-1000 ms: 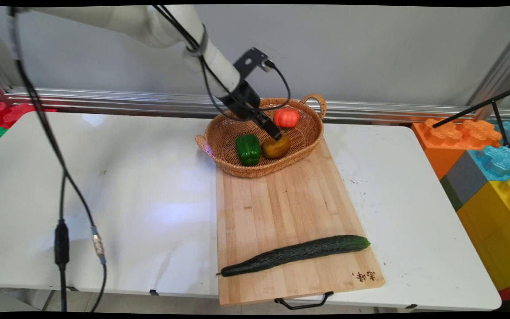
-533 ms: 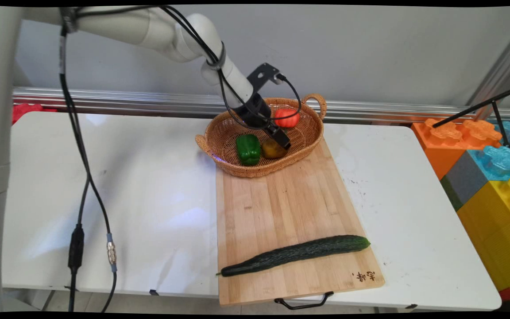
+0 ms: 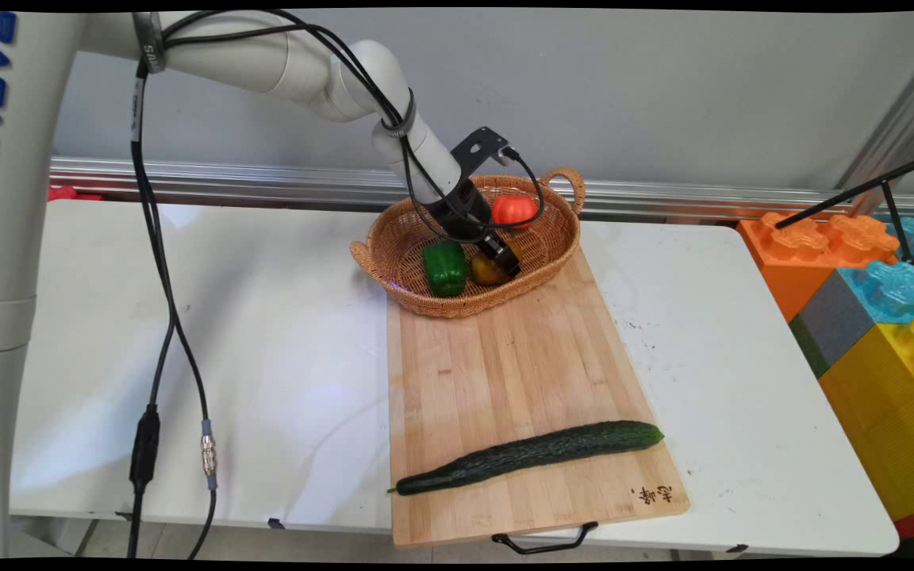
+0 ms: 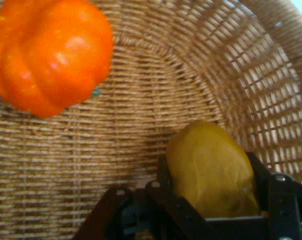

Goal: Place the picked object on the cutting board

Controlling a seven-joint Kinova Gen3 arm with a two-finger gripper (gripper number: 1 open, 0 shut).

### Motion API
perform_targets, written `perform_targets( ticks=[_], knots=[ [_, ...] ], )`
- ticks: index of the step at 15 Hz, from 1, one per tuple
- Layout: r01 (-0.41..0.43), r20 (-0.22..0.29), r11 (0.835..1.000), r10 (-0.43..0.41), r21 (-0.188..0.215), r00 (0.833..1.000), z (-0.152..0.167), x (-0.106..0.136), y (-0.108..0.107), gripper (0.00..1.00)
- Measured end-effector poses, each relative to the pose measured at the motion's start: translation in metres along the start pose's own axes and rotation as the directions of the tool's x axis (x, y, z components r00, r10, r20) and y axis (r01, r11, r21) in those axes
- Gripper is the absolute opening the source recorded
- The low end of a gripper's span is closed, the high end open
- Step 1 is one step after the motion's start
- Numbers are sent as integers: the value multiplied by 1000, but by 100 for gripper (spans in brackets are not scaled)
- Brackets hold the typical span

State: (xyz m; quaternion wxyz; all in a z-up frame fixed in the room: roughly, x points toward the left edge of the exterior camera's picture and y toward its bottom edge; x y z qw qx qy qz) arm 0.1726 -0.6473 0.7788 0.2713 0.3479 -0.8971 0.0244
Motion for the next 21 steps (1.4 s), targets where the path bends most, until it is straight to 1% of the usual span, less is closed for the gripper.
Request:
perform_targets(
  ticks=[2,4,7,8,10,12,15,17,18,21],
  knots=[
    [-12,-15,1000,12,3,1000,-9,5,7,0],
    [-20,-40,1000,21,21,999,-24,16,16,0],
    [-57,-85,997,62,58,994,-54,40,40,0],
    [-68,-97,996,74,64,993,-63,46,50,0],
    [-78,-106,995,84,60,991,-74,52,65,0],
    [-81,-102,996,84,32,991,-83,53,87,0],
    [-80,-74,996,78,-30,994,-87,42,118,0],
    [-81,-63,995,77,-53,995,-85,36,128,0],
    [-83,-56,994,79,-75,995,-81,30,138,0],
    [-91,-46,991,87,-101,995,-69,17,149,0]
  ],
)
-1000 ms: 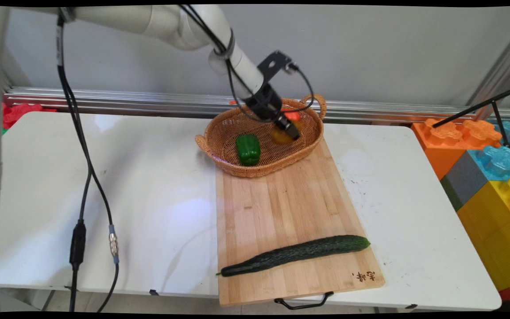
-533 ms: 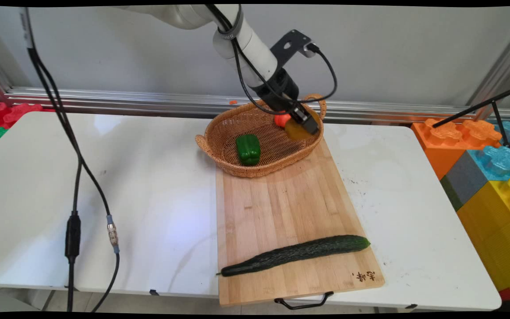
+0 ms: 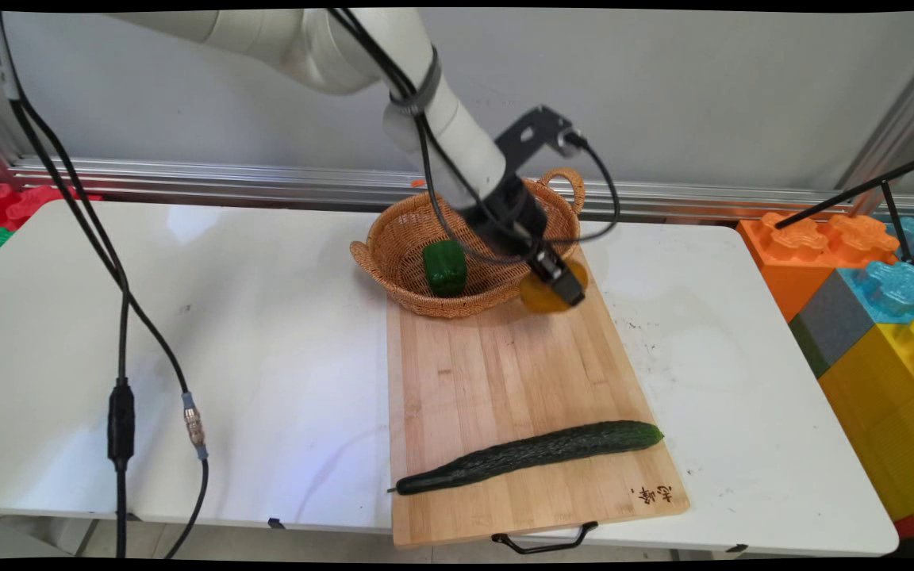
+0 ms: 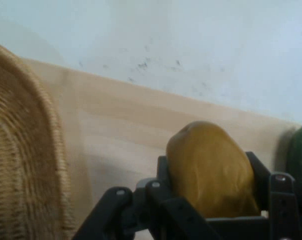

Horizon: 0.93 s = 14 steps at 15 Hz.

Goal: Place the picked object on the cutting board

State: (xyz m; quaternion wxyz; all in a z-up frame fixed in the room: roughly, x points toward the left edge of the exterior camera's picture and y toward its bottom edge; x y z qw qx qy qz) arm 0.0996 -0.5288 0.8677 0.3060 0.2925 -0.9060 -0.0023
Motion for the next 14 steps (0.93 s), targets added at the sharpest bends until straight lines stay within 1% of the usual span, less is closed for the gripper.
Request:
perform_targets(
  ticks=[1,4,6,11,12,14],
  knots=[
    [-3,3,1000,3,-4,1000,4,-4,1,0],
    [-16,24,1000,16,-16,1000,27,-25,3,0],
    [-23,33,1000,23,-17,999,39,-35,2,0],
    [-47,38,999,48,-23,998,65,-55,1,0],
    [-54,35,998,55,-26,998,67,-56,2,100],
    [-71,26,997,72,-30,997,68,-57,6,100]
  ],
)
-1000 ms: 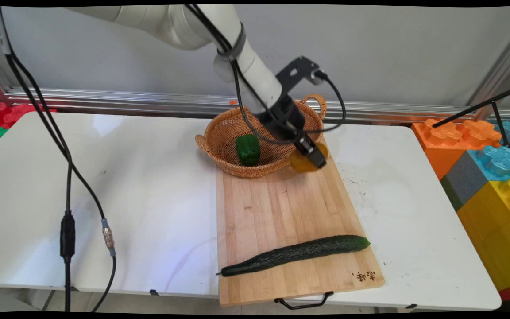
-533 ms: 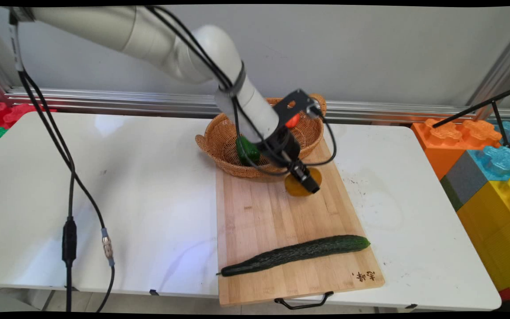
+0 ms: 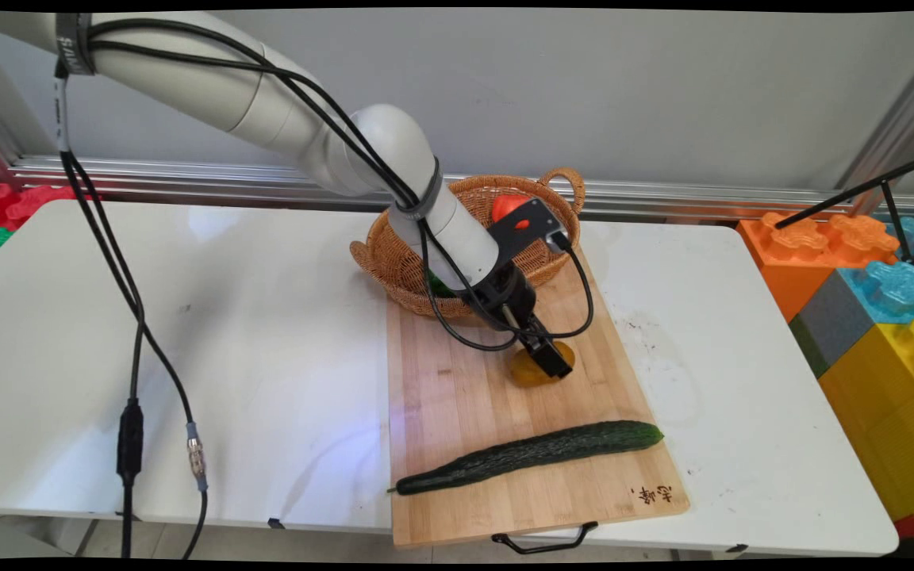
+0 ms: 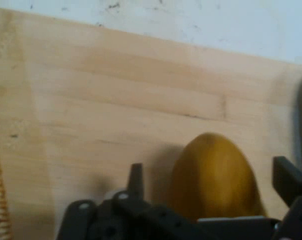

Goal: Place the picked object on the cutting board

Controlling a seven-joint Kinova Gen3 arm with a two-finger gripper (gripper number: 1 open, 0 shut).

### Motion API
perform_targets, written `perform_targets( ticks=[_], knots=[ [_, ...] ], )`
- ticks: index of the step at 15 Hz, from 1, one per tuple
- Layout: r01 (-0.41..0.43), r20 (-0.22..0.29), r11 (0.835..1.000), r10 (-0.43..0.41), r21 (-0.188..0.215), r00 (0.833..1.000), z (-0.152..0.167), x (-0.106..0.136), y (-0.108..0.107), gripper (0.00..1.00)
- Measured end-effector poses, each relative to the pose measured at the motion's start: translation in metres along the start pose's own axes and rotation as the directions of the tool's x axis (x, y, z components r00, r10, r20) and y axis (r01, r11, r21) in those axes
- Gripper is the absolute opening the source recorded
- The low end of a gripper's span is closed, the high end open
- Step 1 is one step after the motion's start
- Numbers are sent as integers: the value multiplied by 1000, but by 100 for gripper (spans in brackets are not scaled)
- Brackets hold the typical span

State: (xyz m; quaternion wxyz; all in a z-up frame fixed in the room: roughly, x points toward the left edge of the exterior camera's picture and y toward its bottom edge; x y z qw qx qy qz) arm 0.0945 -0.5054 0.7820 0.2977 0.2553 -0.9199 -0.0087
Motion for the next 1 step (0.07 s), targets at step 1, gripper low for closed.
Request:
perform_targets(
  ticks=[1],
  knots=[
    [-10,-6,1000,10,-1,1000,-1,2,3,100]
  ],
)
